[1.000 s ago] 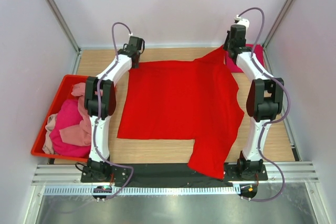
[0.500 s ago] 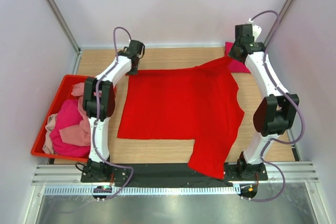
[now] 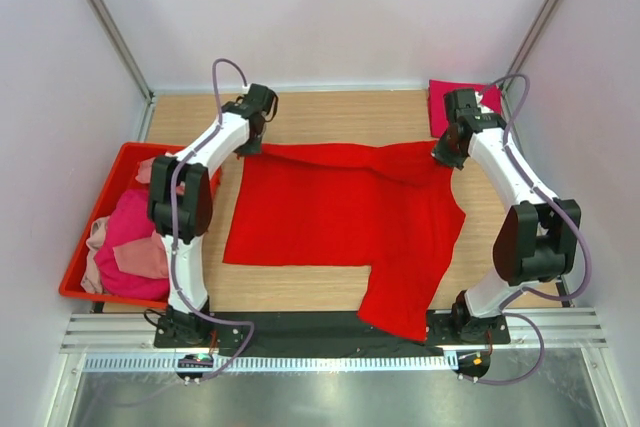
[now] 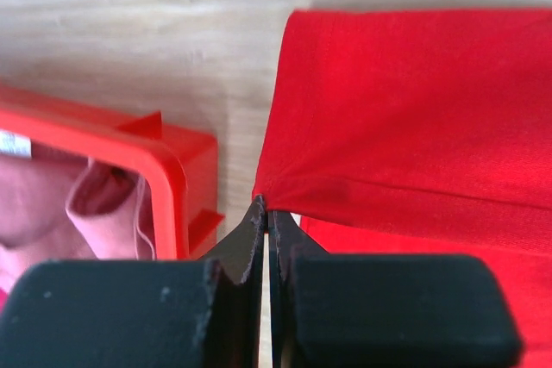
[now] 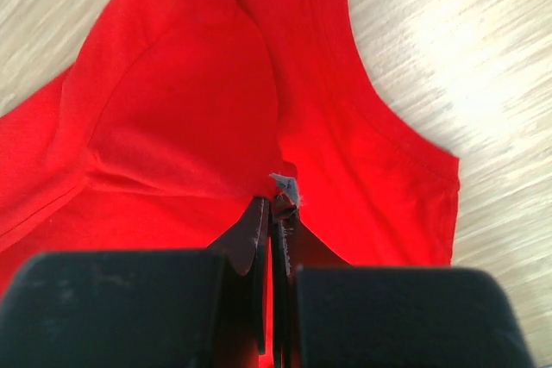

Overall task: Fold and stack the t-shirts
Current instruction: Fold the tshirt

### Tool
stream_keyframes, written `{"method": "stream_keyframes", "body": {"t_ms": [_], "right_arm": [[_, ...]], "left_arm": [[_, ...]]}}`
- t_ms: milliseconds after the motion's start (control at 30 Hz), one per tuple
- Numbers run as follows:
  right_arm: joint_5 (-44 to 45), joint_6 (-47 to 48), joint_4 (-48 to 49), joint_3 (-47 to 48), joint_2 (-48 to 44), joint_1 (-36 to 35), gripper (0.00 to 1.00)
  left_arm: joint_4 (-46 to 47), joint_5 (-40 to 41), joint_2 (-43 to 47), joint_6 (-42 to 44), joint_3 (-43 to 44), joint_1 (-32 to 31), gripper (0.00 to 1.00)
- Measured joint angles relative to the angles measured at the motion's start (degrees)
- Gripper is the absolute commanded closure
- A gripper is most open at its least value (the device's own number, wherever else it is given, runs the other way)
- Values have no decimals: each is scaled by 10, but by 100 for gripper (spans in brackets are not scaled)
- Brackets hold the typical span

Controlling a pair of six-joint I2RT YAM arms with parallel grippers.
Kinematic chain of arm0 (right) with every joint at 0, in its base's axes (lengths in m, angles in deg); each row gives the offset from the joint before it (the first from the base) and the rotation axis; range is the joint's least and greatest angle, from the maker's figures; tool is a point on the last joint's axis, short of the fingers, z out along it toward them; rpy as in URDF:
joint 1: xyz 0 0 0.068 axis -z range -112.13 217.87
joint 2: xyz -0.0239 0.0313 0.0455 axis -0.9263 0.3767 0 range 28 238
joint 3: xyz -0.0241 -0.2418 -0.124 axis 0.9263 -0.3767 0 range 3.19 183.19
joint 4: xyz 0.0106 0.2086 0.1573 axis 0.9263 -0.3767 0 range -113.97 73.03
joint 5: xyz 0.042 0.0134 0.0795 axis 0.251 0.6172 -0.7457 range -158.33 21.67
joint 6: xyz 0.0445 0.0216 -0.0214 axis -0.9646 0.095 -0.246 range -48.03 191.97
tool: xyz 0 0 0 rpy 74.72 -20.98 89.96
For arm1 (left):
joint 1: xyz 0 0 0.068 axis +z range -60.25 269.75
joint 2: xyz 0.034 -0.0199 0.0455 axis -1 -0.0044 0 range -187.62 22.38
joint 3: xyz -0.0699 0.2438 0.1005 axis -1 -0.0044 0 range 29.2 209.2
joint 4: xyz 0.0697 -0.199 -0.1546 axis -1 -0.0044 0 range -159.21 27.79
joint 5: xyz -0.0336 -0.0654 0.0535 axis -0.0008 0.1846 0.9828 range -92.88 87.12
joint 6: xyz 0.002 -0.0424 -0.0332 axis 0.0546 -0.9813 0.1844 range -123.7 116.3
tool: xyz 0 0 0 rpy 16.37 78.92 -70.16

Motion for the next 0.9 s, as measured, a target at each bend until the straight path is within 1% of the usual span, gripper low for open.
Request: {"method": "stream_keyframes", "body": {"t_ms": [200, 367, 700, 800, 833, 900], "right_arm": [[-14, -12, -5, -9, -5, 0, 99], [-9, -12, -10, -12, -17, 0, 99], [-3, -11, -22, -22, -22, 1, 99], [-3, -9, -29, -24, -24, 1, 99], [-3, -9, -34, -24, -26, 1, 99], [-3, -9, -38, -25, -30, 1, 99]], "left_arm": [[-51, 31, -7, -26, -8, -23, 100], [-71, 60, -18, -32, -15, -48, 100], [-85, 67, -37, -44, -30, -56, 99], [-88, 72, -37, -46, -37, -56, 90], [-89, 73, -38, -46, -38, -56, 81], [-91, 75, -39, -50, -38, -56, 70]]}}
